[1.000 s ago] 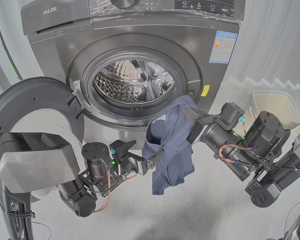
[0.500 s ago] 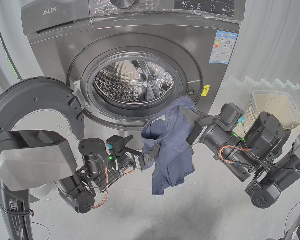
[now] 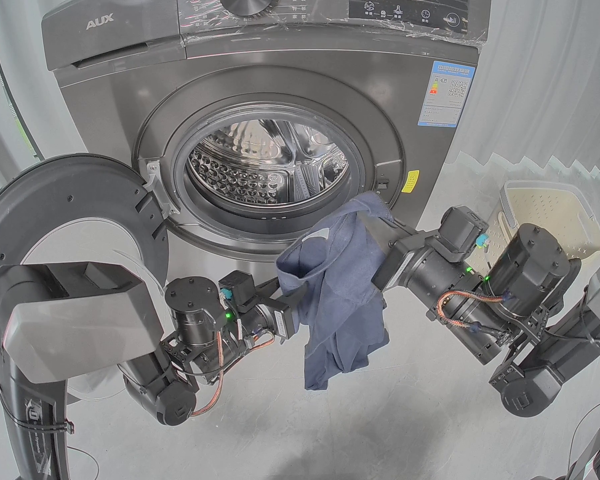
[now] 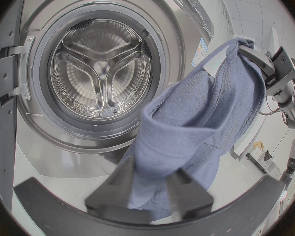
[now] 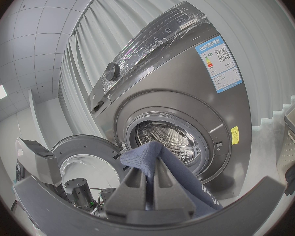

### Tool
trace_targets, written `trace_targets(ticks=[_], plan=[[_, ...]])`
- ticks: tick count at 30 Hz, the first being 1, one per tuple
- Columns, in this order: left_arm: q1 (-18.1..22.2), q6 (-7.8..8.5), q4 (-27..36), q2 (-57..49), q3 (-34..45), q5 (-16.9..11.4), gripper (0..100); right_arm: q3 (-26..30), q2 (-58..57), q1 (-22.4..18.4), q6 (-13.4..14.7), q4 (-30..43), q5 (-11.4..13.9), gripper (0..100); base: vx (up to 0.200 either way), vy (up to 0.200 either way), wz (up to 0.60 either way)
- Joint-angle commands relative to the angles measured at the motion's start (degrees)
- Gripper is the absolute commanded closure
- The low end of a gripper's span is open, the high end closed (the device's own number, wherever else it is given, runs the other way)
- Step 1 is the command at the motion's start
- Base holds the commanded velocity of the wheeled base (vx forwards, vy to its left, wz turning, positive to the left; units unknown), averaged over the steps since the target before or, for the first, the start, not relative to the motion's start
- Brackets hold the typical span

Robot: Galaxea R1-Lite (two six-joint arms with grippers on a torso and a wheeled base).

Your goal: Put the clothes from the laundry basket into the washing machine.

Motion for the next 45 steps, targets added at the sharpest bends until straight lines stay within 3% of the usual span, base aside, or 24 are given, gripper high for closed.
trace_targets(ticks=[1, 13, 19, 24, 27, 31, 41, 44, 45], plan=[[0.29, -0.06, -0.03, -0.05, -0.26, 0.01, 100, -0.02, -0.11, -0.06, -0.09, -0.03, 0.01, 100, 0.000, 0.000, 0.00], [3.46, -0.14, -0.03, -12.70, 3.17, -0.96, 100, 0.59, -0.02, -0.50, 0.00, 0.05, 0.09, 100, 0.000, 0.000, 0.00], [6.44, -0.23, -0.12, -22.28, 10.11, -5.35, 100, 3.85, -0.02, 0.20, -0.44, 0.05, 0.09, 100, 0.000, 0.000, 0.00], [9.08, -0.23, -0.12, -26.24, 11.61, -5.79, 100, 4.29, 0.07, -0.24, -0.44, 0.05, 0.01, 100, 0.000, 0.000, 0.00], [9.61, -1.29, -0.12, -28.08, 12.40, -5.88, 100, 4.64, 0.15, -0.41, -0.53, -0.03, 0.01, 100, 0.000, 0.000, 0.00], [9.61, -4.98, -0.12, -29.93, 13.10, -6.67, 100, 4.20, 0.24, -0.50, -0.53, -0.03, -0.08, 100, 0.000, 0.000, 0.00], [12.42, -5.33, 0.49, -35.38, 8.35, -7.37, 100, 1.47, -0.20, -0.50, -0.53, -0.03, -1.14, 100, 0.000, 0.000, 0.00], [12.42, -5.33, 2.16, -37.31, 8.18, -7.37, 100, 1.03, -0.55, -0.50, -0.53, -0.03, -1.22, 100, 0.000, 0.000, 0.00], [12.42, -5.15, 5.42, -39.51, 8.18, -7.46, 100, 1.03, -1.25, -0.50, -0.62, -0.03, -1.22, 100, 0.000, 0.000, 0.00]])
